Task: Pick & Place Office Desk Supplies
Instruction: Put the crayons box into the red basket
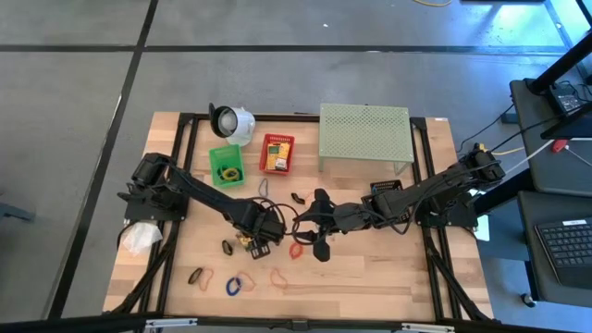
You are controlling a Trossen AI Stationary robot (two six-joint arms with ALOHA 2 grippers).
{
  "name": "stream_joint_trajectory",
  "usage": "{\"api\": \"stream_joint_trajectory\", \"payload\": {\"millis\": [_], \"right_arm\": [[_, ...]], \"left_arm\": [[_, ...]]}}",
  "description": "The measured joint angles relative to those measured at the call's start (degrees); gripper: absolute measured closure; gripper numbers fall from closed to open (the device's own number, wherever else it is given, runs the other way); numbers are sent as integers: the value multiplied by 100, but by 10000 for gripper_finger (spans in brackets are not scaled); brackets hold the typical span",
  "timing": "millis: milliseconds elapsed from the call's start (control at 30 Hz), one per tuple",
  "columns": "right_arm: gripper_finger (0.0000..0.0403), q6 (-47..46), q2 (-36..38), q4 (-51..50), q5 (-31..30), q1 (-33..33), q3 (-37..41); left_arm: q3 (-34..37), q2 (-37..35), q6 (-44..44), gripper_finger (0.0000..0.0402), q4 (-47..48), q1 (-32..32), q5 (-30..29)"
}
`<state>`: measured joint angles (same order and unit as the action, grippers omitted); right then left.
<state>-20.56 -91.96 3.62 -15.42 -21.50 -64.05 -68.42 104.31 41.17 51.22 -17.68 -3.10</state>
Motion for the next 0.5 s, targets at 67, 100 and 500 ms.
{"api": "stream_joint_trajectory", "payload": {"millis": [67, 100, 500], "right_arm": [[199, 0, 0, 0, 0, 0, 0], [199, 0, 0, 0, 0, 0, 0], [199, 20, 0, -13, 151, -42, 0]], "left_arm": [[0, -2, 1, 166, -1, 33, -20], [0, -2, 3, 166, -1, 56, -30], [-7, -11, -229, 134, -35, 102, 30]]}}
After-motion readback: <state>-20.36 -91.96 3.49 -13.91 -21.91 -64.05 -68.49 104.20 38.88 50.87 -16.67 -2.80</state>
